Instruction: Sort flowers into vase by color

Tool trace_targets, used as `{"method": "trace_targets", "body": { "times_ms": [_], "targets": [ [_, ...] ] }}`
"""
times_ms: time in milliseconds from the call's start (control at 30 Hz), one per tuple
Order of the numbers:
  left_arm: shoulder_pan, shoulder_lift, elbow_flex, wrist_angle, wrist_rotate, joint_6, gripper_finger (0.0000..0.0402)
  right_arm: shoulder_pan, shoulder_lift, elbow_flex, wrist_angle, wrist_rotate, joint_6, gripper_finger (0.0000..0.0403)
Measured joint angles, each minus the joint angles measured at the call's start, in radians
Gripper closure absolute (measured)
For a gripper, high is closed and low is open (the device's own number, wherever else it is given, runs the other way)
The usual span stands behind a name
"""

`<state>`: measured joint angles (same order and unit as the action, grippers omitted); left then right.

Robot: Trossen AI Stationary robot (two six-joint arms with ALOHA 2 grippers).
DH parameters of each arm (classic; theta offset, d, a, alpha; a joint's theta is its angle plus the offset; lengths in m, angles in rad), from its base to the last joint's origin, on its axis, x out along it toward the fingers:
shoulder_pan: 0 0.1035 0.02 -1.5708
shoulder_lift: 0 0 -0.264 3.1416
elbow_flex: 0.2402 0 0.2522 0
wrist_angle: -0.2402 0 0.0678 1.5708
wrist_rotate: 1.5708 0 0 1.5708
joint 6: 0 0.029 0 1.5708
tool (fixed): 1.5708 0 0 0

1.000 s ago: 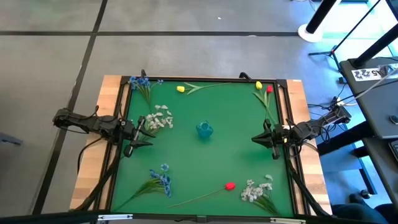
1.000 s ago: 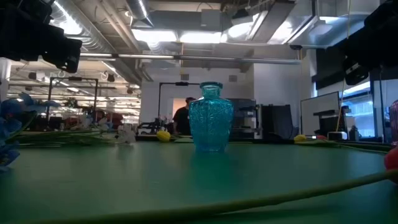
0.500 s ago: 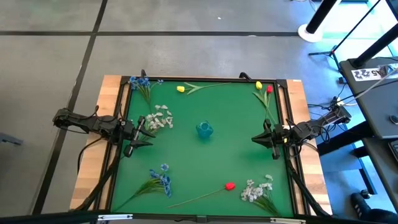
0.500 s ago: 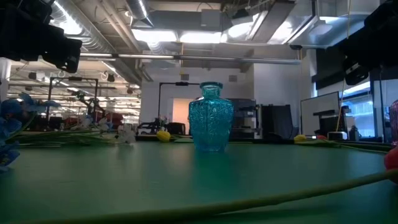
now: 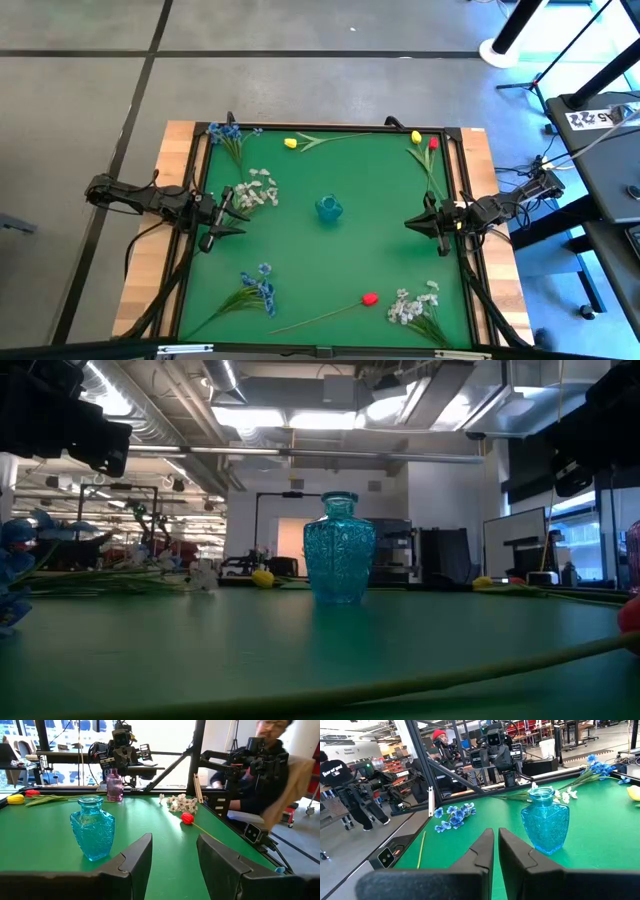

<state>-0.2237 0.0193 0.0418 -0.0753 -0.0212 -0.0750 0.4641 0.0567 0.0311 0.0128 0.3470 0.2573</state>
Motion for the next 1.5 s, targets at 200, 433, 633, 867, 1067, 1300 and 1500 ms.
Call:
{"method": "trace_targets", "body": {
  "times_ms": [200,433,633,867,1067,1300,1500],
  "targets": [
    [0.000,0.000,0.000,0.000,0.000,0.000,0.0248,0.000,0.000,0.000,0.000,0.000,0.000,0.0374],
    [0.000,0.000,0.000,0.000,0.000,0.000,0.0248,0.000,0.000,0.000,0.001,0.000,0.000,0.0374],
    [0.000,0.000,0.000,0.000,0.000,0.000,0.0248,0.000,0.000,-0.004,0.064,0.000,0.088,0.0374],
    [0.000,0.000,0.000,0.000,0.000,0.000,0.0248,0.009,0.067,-0.003,0.267,-0.072,0.076,0.0374],
    [0.000,0.000,0.000,0.000,0.000,0.000,0.0248,0.128,0.383,0.007,0.651,-0.105,0.018,0.0374],
    [0.000,0.000,0.000,0.000,0.000,0.000,0.0248,0.303,0.968,0.240,0.798,0.156,-0.147,0.0374],
    [0.000,0.000,0.000,-0.001,0.000,0.000,0.0248,0.393,1.288,0.564,0.500,0.277,-0.066,0.0374]
  ]
}}
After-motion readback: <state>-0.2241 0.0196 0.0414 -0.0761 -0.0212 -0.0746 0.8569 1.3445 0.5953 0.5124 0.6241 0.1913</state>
